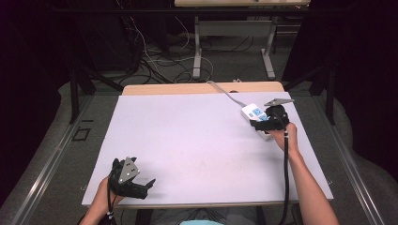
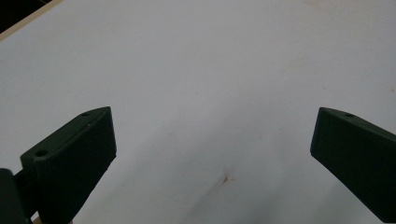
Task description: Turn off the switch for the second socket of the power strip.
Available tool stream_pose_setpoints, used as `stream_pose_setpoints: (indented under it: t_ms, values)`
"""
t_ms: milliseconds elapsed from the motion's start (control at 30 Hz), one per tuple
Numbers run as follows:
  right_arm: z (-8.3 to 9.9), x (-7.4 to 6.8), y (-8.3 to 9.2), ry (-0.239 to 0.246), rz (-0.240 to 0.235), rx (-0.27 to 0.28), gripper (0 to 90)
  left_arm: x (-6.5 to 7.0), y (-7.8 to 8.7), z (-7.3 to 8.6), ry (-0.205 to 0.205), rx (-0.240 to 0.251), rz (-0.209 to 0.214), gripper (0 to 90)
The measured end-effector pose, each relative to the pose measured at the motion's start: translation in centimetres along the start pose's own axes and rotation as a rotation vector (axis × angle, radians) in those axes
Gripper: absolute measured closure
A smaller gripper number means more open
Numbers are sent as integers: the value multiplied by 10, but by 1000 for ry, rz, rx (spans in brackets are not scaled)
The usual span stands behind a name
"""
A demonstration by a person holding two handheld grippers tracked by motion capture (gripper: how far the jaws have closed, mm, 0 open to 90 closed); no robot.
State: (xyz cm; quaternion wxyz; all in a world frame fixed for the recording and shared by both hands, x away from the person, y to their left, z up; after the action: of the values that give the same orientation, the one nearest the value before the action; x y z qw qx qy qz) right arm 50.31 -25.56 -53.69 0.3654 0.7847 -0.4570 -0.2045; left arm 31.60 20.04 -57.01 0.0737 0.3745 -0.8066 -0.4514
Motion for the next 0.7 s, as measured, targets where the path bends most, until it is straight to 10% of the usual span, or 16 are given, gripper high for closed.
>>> stream_pose_setpoints:
  t_ms: [200, 700]
  values:
    - [1, -1, 4, 4, -17, 7, 0, 0, 0, 0, 4, 1, 1, 0]
    - [8, -14, 15, 32, -55, 14, 0, 0, -1, 1, 8, -5, 0, 0]
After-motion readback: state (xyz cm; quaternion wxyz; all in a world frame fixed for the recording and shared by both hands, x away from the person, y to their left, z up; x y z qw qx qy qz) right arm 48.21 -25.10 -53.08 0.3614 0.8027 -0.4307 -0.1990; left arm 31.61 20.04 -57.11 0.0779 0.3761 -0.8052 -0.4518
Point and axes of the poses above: each handheld gripper's, and its own axes: y roughly backward along the jaws, z roughly out of its underside, x roughly to its right, the point moved 6 cm from there along -y, roughly forward along the jaws, and after that the axes turned 12 degrees about -x, right-handed, at the moved point
